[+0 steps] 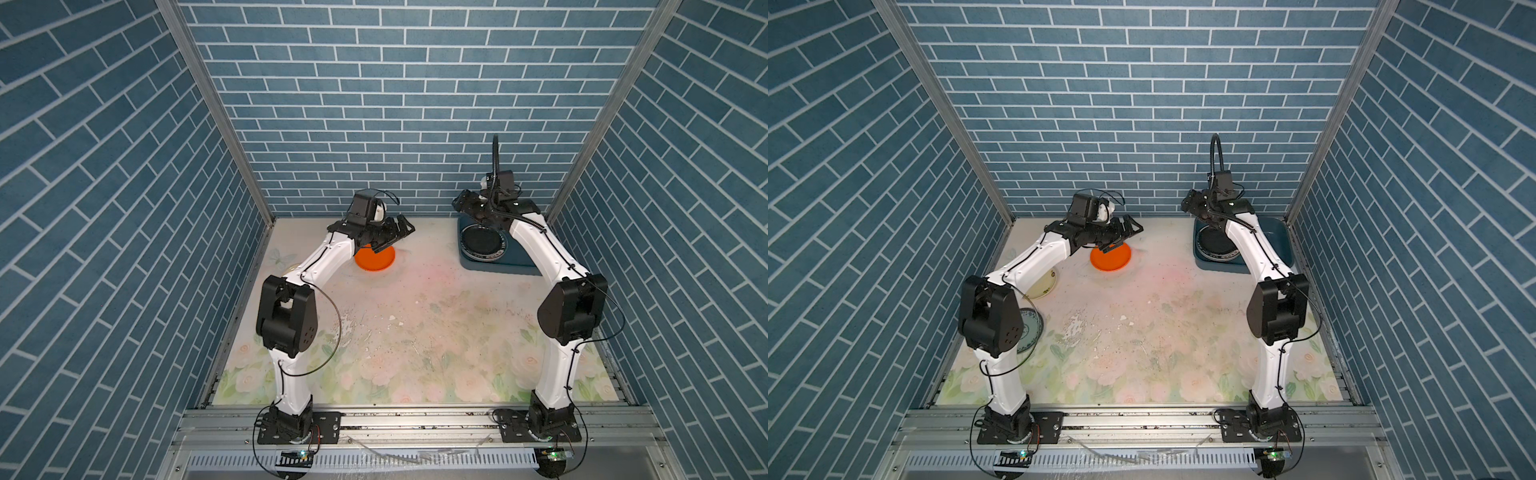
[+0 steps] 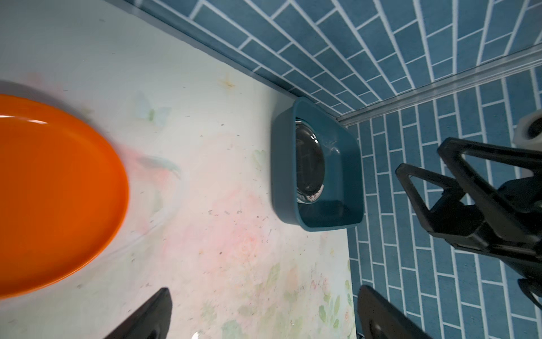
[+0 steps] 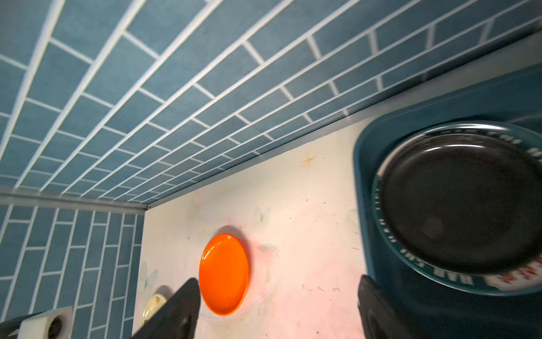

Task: Place the plates into the plastic bin on the countertop
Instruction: Place the plate in the plastic bin, then pick up the plate from the top-center of the table.

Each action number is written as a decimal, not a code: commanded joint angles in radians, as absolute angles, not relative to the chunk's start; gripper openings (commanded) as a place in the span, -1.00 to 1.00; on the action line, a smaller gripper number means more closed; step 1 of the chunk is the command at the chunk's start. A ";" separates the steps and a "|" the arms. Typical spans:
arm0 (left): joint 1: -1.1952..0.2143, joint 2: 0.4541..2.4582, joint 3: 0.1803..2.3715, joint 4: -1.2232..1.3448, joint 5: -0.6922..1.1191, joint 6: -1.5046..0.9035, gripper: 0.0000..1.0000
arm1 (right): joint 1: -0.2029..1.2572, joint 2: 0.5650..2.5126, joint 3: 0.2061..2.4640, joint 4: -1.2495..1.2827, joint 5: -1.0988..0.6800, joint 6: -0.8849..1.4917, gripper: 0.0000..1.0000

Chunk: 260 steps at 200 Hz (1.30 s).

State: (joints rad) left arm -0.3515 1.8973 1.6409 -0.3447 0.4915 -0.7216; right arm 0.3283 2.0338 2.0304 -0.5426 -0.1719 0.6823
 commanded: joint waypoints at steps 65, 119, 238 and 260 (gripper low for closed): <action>-0.213 1.612 1.333 -0.337 0.408 -0.690 0.99 | 0.474 2.349 2.134 -0.447 -0.377 0.763 0.61; -0.210 1.598 1.301 -0.348 0.419 -0.685 0.99 | 0.525 2.469 2.152 -0.381 -0.480 0.780 0.59; -0.161 1.554 1.227 -0.361 0.431 -0.677 0.99 | 0.570 2.638 2.262 -0.350 -0.521 0.866 0.40; -0.150 1.555 1.208 -0.368 0.431 -0.672 0.99 | 0.577 2.666 2.300 -0.361 -0.533 0.877 0.33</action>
State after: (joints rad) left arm -0.1658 1.5692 1.2339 -0.3431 0.4305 -0.6941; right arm 0.5652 2.6186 2.2578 -0.3481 -0.5079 0.8421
